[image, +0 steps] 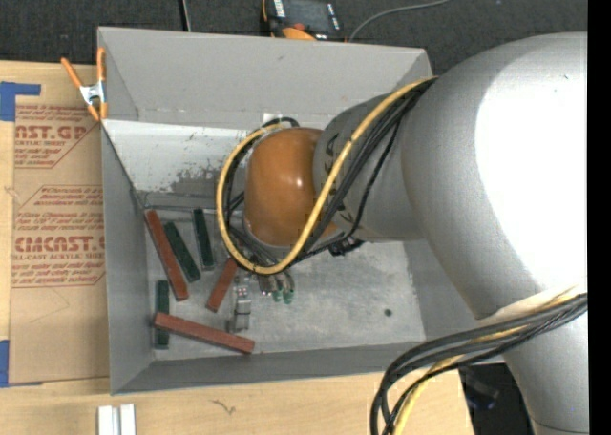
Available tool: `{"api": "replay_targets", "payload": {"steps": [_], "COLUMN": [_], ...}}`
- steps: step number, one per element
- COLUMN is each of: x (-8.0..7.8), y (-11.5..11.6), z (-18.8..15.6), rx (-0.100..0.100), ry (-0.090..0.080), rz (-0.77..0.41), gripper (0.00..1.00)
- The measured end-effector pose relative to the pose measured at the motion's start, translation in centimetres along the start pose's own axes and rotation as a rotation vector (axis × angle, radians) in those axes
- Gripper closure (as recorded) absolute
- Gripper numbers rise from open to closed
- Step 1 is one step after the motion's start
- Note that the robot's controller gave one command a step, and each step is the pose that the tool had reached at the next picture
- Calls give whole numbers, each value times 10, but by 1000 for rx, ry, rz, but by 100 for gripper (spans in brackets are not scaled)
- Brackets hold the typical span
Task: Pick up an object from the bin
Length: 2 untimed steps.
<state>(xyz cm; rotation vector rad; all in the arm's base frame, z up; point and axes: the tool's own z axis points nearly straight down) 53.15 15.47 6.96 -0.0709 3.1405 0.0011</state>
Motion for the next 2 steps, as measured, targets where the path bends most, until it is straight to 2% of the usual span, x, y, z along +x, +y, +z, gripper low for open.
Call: {"api": "replay_targets", "payload": {"steps": [1,2], "x": [0,-11], "y": [1,-3], "z": [0,-142], "rx": [-1,-2], "ry": [0,-9], "rz": [-1,10], "gripper": [100,100]}}
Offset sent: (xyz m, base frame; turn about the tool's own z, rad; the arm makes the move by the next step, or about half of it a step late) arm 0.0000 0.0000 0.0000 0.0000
